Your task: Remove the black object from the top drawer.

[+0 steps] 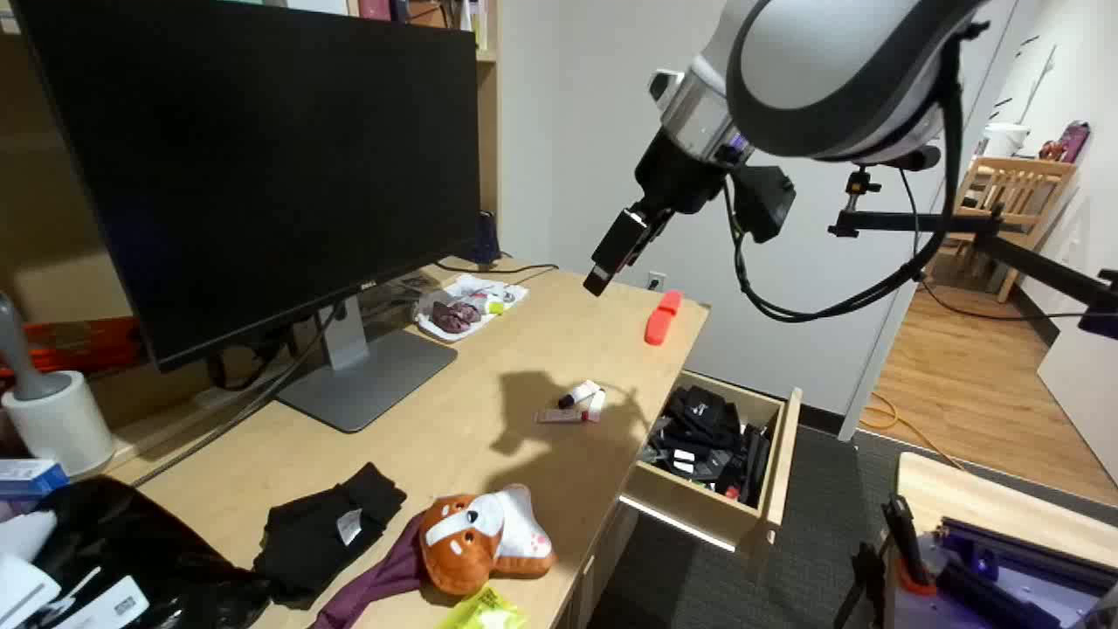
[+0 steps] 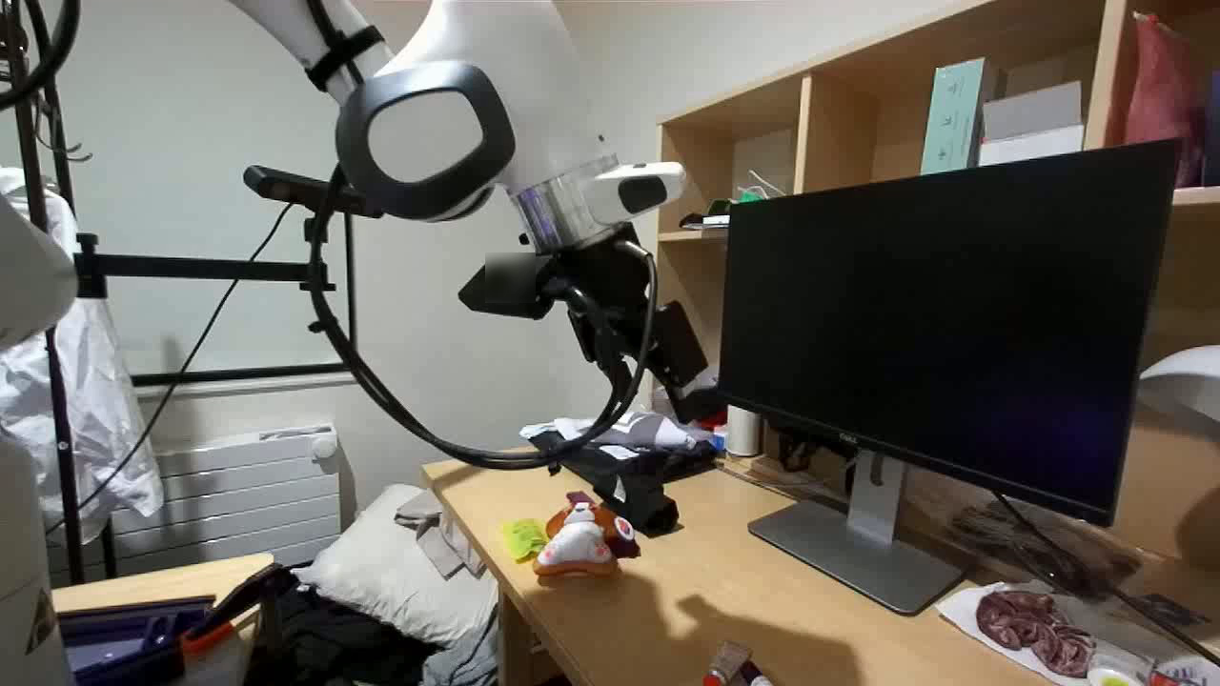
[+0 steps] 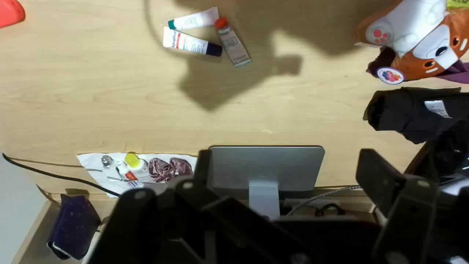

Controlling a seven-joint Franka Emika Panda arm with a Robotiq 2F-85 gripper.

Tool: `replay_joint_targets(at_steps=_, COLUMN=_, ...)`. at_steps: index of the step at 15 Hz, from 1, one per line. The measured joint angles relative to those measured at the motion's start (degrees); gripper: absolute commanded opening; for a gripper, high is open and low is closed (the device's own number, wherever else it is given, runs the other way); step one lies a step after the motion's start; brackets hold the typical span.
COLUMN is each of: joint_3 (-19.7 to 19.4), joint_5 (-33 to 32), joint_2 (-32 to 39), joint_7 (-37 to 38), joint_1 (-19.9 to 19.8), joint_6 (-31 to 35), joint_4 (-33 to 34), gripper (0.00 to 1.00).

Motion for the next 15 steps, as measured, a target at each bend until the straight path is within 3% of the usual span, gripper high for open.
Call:
replay_joint_targets(at_steps=10, joint_3=0.0, joint_5=0.0, joint_2=0.0, joint_7=0.0, joint_1=0.0, joint_6=0.0, joint_4=0.0, gripper=1.0)
replay_joint_targets(at_steps=15, joint_3=0.2, joint_5=-1.3, joint_2=2.8, joint_7=11.5, joint_1=-1.6, joint_6=7.3, joint_4=0.2, gripper=1.0)
